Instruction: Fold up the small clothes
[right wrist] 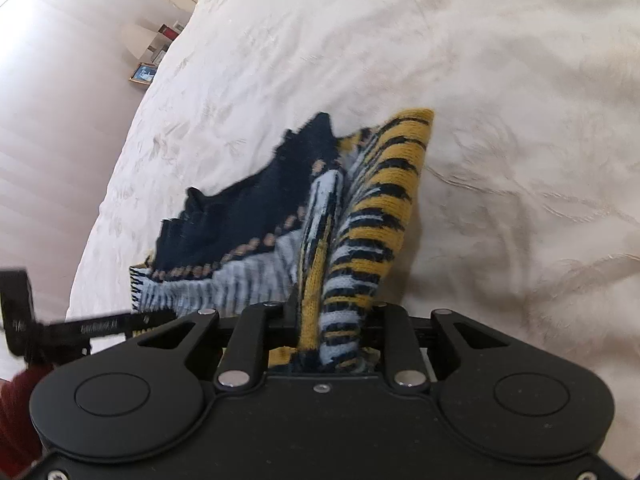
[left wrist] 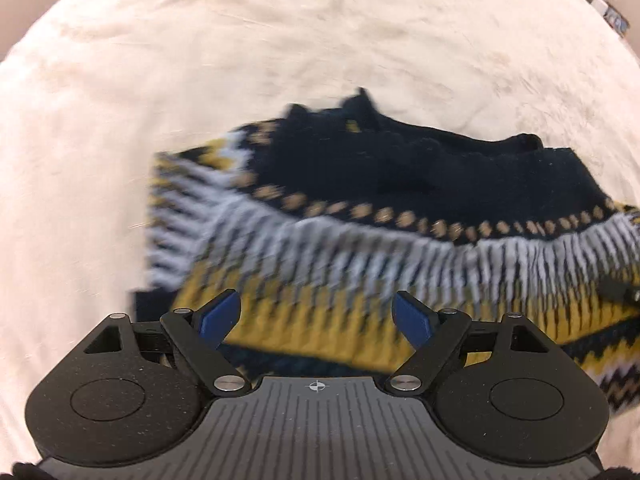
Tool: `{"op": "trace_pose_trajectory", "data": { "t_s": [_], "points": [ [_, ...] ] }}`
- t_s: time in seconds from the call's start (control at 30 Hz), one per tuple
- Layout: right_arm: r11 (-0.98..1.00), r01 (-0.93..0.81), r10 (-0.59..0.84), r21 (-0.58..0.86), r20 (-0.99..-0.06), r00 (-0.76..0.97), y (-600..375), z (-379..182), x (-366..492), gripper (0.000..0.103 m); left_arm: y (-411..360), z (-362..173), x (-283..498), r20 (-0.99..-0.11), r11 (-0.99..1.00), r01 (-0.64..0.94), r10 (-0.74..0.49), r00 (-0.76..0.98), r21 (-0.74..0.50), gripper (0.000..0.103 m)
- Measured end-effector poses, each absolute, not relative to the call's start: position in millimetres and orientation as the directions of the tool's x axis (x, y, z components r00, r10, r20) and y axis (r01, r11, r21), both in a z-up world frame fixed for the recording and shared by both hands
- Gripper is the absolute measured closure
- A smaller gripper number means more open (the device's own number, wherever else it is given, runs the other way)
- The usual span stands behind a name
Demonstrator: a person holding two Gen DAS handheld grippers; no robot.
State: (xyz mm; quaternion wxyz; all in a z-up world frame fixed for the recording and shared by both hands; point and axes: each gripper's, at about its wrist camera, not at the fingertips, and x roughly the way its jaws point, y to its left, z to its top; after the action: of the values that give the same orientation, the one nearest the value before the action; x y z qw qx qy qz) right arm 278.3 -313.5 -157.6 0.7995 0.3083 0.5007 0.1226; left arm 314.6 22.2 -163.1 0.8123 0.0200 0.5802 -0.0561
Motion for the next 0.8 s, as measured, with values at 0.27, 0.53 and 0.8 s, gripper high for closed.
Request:
{"op": "trace_pose_trajectory", "data": {
  "t_s": [0.27,0.53,0.8],
  "points": [
    [0.818,0.072,0.48,0.57,-0.747,0.459,-254.6,-116.6,289.0,0.075,95.6,-134.5,273.4,-0.946,0.995,0.085,-0.077,0.316,-0.052,0.02],
    [0.846,0.011,0.47,0.533,-0.754,0.459,-177.0,-90.4,300.2,0.075,136.3,-127.7,261.5,-0.947,0.993,0.083,-0.103,0.304,-0.082,0.02],
    [0.894,-0.065,0.432,0.444,-0.813,0.391,-84.8,-106.3,315.9,0.075,171.7,-126.2,258.6,-0.949,0.992,0.089,-0.114,0.294,-0.091,0.02]
  ]
}}
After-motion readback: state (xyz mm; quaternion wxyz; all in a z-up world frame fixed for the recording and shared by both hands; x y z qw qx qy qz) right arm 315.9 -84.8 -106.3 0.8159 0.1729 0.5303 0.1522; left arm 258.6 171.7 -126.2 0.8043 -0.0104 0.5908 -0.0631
